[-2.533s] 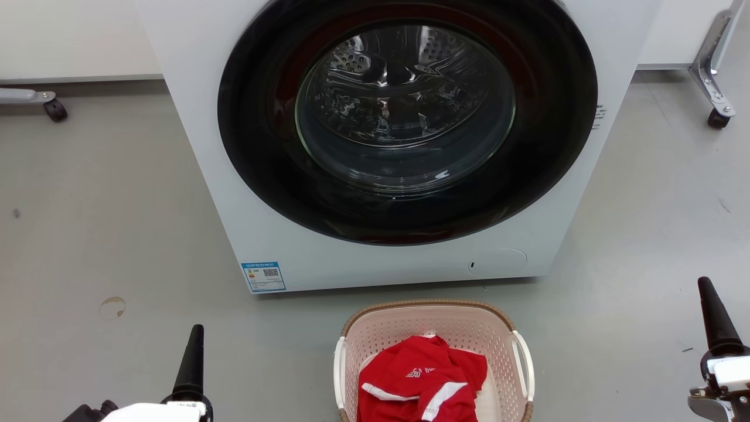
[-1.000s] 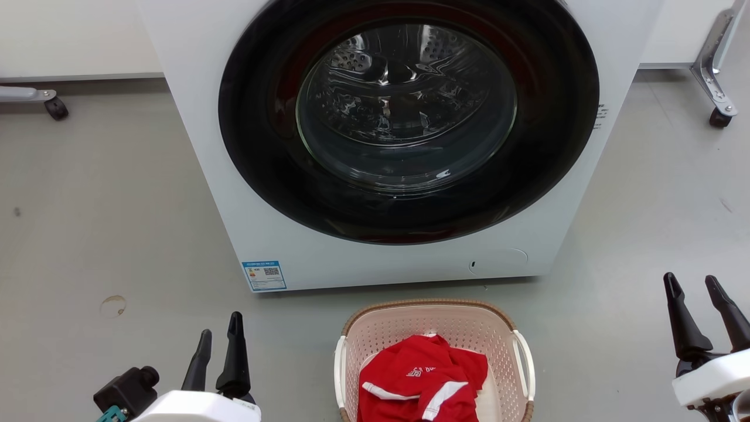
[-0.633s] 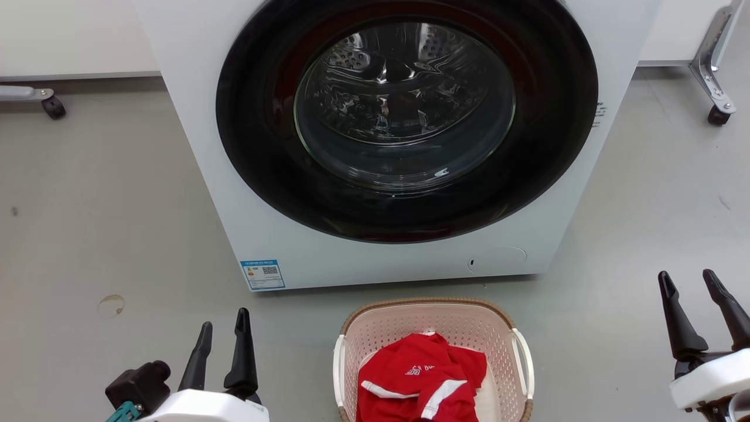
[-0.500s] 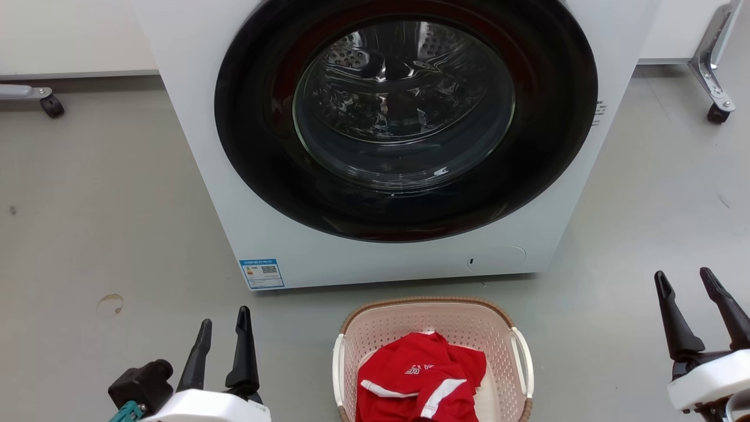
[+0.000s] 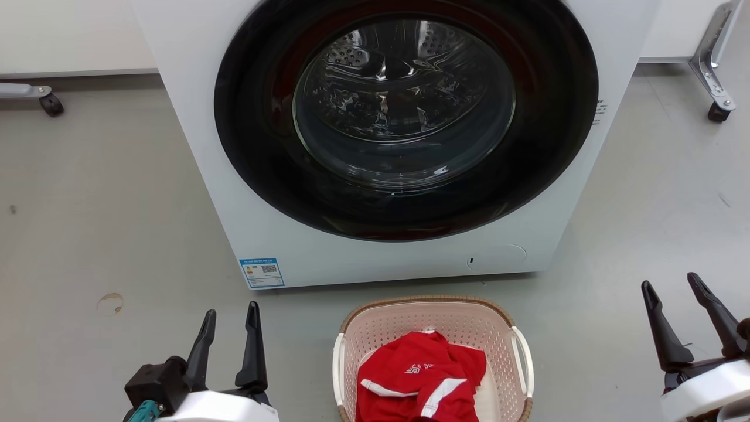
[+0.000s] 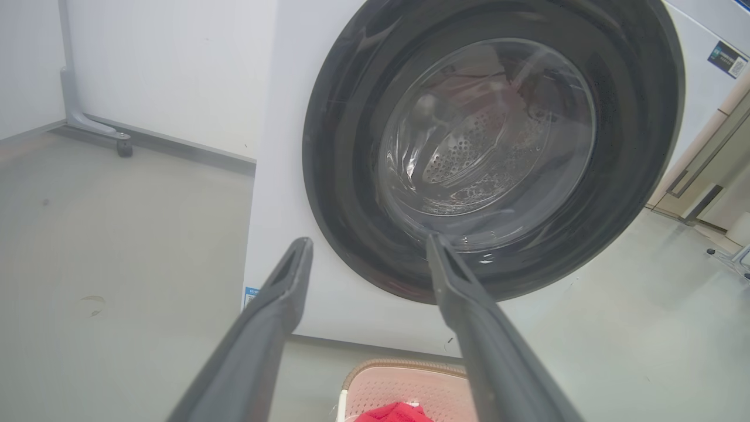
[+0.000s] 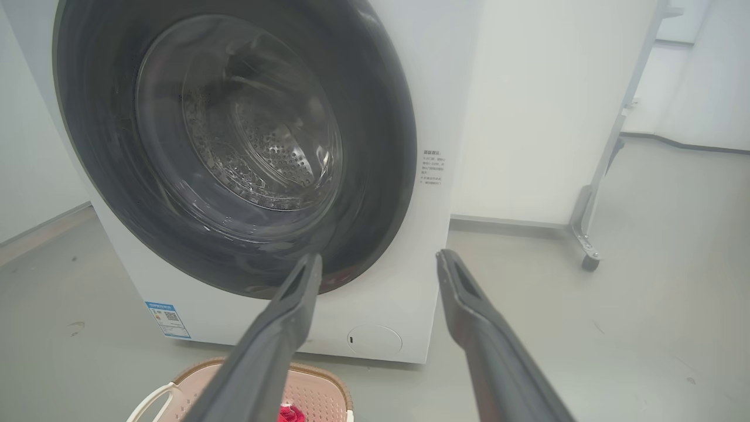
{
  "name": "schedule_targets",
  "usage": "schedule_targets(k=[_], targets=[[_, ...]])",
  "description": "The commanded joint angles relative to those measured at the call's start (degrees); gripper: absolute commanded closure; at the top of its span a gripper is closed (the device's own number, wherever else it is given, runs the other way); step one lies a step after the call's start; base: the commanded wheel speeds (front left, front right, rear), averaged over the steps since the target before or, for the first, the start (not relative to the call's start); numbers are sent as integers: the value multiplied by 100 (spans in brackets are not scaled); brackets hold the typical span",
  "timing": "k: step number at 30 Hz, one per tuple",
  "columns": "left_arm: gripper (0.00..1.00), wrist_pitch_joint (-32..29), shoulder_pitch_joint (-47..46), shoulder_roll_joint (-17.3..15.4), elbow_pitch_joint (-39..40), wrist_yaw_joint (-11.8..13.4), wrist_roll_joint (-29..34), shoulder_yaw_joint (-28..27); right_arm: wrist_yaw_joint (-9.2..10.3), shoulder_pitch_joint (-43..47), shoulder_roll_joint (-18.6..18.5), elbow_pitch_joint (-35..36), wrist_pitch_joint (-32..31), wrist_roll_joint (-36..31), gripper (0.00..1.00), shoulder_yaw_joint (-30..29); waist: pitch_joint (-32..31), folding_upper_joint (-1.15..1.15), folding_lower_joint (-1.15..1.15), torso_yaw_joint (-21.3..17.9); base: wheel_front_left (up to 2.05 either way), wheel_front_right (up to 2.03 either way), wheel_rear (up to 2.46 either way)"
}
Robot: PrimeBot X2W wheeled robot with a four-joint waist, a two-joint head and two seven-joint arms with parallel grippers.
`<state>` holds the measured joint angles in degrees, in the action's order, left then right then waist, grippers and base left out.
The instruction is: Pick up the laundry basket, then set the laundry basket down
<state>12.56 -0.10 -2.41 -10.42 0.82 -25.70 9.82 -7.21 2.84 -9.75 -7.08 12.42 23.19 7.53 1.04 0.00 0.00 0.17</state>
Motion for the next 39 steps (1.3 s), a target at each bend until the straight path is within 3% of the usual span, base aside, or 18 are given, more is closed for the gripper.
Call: schedule_targets(k=[1, 9, 39], targets=[[0, 116, -102, -39, 188, 66, 223, -106, -26, -97, -238, 189, 130, -203, 0, 132, 1, 0, 0, -4, 0, 0, 0], [0, 244, -110, -46, 233, 122, 667, -6, -28, -79, -282, 220, 258, -568, 0, 160, 33, 0, 0, -10, 0, 0, 0], [0, 244, -229, -46, 273, 181, 620, 87, -28, -188, -234, 194, 258, -337, 0, 97, 311, 0, 0, 31, 0, 0, 0]])
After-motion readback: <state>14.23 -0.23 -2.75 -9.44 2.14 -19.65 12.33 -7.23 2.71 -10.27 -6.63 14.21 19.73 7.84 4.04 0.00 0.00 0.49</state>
